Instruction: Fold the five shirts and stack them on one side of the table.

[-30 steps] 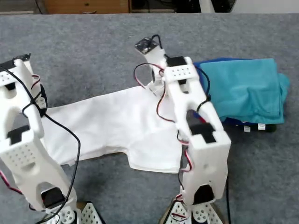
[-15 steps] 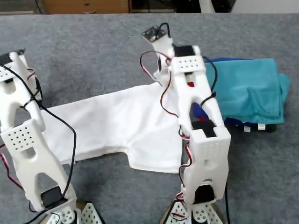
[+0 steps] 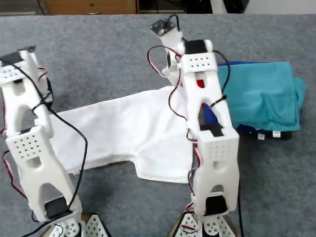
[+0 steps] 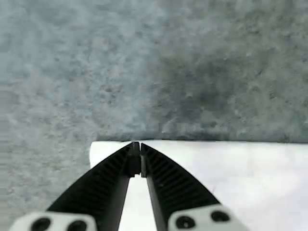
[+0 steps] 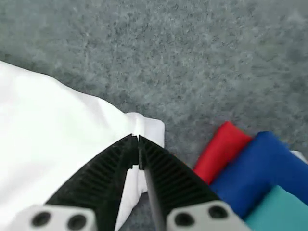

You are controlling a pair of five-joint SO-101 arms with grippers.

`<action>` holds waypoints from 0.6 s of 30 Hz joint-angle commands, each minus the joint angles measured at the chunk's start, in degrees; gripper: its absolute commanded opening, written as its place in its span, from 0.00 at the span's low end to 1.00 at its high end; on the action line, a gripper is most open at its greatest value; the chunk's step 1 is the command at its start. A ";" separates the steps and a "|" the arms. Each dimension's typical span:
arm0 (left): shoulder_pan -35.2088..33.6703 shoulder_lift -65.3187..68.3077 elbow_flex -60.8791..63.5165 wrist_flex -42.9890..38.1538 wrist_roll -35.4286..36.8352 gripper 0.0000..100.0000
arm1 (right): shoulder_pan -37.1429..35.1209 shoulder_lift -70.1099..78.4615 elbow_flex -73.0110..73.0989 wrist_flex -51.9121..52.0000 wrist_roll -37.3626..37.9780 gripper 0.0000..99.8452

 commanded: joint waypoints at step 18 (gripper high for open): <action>-8.09 6.55 -11.60 0.70 2.46 0.02 | 4.26 8.48 -17.10 8.35 0.88 0.00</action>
